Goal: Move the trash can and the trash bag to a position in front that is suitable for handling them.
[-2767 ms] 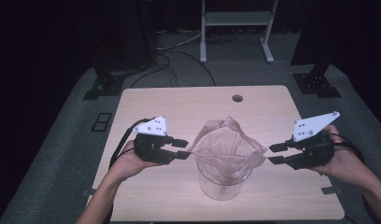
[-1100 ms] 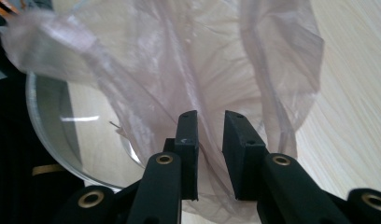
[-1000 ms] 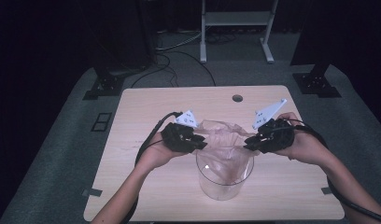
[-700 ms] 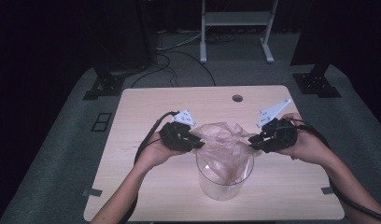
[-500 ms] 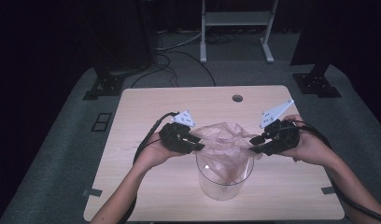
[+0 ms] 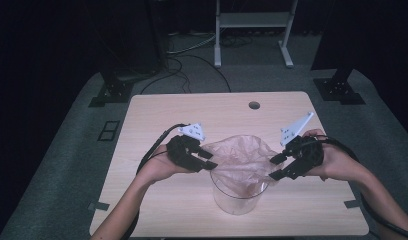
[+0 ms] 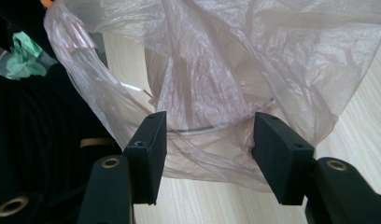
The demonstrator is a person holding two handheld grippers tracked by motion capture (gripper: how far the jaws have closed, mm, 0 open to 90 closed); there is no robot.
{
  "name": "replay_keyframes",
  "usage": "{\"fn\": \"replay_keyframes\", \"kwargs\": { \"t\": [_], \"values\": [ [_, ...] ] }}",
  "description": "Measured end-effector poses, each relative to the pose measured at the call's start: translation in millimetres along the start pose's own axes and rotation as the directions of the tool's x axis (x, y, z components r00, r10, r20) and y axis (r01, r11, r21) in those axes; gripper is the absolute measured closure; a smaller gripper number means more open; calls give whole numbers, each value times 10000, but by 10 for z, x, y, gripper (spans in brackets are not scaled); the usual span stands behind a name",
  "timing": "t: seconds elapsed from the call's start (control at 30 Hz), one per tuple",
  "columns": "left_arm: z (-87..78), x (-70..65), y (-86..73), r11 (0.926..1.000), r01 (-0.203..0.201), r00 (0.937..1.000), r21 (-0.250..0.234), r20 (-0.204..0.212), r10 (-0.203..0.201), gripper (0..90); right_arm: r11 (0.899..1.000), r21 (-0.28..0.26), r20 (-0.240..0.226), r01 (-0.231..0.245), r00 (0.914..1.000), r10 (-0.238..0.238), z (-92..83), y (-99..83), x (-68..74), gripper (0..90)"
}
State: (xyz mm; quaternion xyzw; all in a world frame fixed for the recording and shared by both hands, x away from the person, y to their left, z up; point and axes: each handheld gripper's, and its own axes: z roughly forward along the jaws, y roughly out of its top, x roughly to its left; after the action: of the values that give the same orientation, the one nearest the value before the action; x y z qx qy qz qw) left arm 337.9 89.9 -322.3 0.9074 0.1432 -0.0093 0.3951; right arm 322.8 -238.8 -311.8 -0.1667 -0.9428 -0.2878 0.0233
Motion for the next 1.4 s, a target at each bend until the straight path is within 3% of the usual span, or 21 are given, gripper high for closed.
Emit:
{"fn": "replay_keyframes", "kwargs": {
  "t": [0.47, 0.67, 0.97, 1.2, 1.4],
  "values": [
    [-94, -184, -91, 9993, -181, 9982, 341, 585, 161, 521, 9975, 466, -186, 524, 9985, -515, -8, -12, 222, 448],
    [-122, -268, -171, 9988, -222, 9957, 429, 913, 182, 484, 9935, 900, -177, 696, 9975, -683, 14, -32, 325, 457],
    [-56, -310, -301, 9975, -337, 9941, 621, 1052, 270, 446, 9915, 1140, -300, 625, 9978, -594, 155, -76, 323, 487],
    [22, -277, -336, 9983, -173, 9938, 557, 1105, 110, 521, 9920, 1130, -289, 566, 9981, -537, 224, -96, 311, 492],
    [37, -275, -365, 9981, -383, 9934, 492, 1102, 327, 790, 9917, 1167, -221, 531, 9985, -509, 305, -109, 296, 527]
  ]
}}
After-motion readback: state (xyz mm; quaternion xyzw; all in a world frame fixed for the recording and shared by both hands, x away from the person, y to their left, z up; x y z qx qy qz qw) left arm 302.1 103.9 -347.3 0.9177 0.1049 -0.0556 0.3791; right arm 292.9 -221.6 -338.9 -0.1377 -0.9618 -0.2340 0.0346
